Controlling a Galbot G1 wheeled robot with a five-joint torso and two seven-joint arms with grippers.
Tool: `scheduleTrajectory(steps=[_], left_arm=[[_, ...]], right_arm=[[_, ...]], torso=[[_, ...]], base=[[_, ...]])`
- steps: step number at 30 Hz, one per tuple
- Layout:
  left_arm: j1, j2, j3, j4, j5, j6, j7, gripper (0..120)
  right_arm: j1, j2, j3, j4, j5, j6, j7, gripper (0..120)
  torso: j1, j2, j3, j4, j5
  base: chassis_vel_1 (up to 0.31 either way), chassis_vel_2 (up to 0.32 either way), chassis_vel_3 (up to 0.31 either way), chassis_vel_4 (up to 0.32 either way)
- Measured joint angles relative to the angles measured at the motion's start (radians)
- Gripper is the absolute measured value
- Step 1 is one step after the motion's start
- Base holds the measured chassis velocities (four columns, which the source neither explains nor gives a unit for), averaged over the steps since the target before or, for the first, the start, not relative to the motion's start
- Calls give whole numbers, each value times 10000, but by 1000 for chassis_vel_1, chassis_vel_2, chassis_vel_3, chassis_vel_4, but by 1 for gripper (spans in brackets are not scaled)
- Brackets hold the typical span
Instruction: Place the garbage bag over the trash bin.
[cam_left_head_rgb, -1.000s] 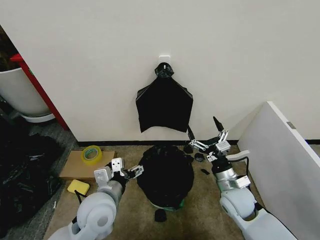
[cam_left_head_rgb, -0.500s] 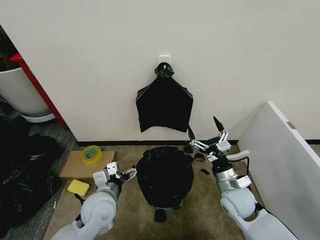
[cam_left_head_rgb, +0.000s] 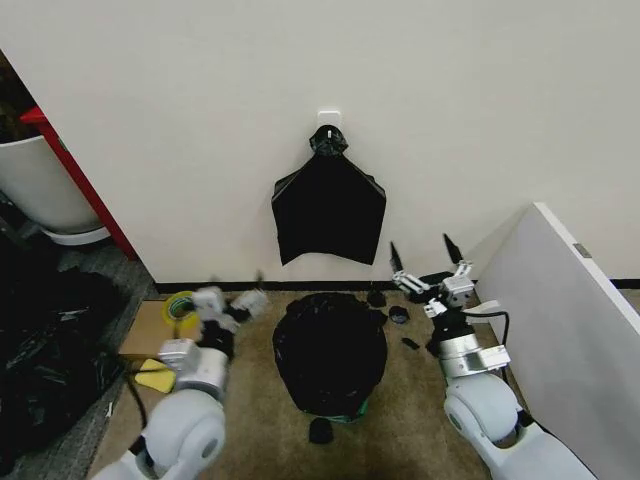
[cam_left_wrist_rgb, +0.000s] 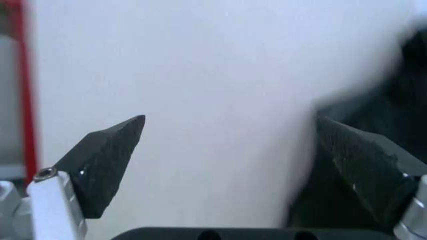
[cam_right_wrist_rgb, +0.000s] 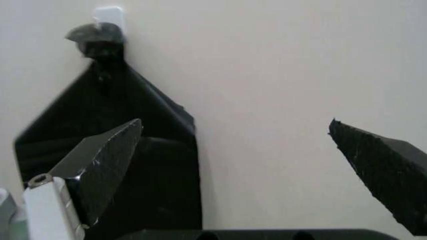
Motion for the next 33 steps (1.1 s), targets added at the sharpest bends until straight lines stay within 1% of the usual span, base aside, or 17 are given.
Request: scheduleTrajectory(steps=[1,2,3,5,7,10,11,14,17,23,33], left_arm=[[71,-145,-241,-106,-13,-69,76,100],[195,-365,-601,-324,-145,-110,182,100],[195,-365,-601,-324,-145,-110,182,100],[297,-562,-807,-530,-316,-111,257,100],[373,-700,-807,-662,-400,-222,446,100],[456,-660,-733,-672,-504,-725,920,100],[456,-660,-733,-672,-504,-725,920,100],[488,-545,-824,-548,-790,-1090,1245,100],[466,-631,-819,-332,-826,-1167,1332,100],[562,-993,-593,-217,-380,-1289,1480,100],[759,-1144,-547,-336,-137,-1297,1495,100]], right_arm=[[-16,11,108,-1,60,-21,-138,100],[-26,49,336,-73,100,80,-613,100],[-26,49,336,-73,100,80,-613,100],[-33,100,546,-253,119,324,-1177,100],[-65,192,776,-404,195,465,-1629,100],[-260,409,1243,-449,390,234,-2009,100],[-260,409,1243,-449,390,234,-2009,100],[-589,648,1851,-512,653,256,-2882,100],[-896,821,2236,-536,734,473,-3523,100],[-1249,988,2587,-447,688,646,-3876,100],[-1402,936,2723,-320,393,870,-3970,100]], torso=[[0,0,0,2,-1],[0,1,-1,0,-1],[0,1,-1,0,-1],[0,0,0,1,2],[0,0,0,0,0],[0,0,-1,-1,0],[0,0,-1,-1,0],[0,0,0,-1,1],[0,0,-1,-3,1],[0,0,0,-2,1],[0,0,-1,-1,1]], base=[[0,0,0,0],[0,0,0,0],[0,0,0,0],[0,0,0,0],[0,0,0,0],[0,0,0,0],[0,0,0,0],[0,0,0,0],[0,0,0,0],[0,0,0,0],[0,0,0,0]])
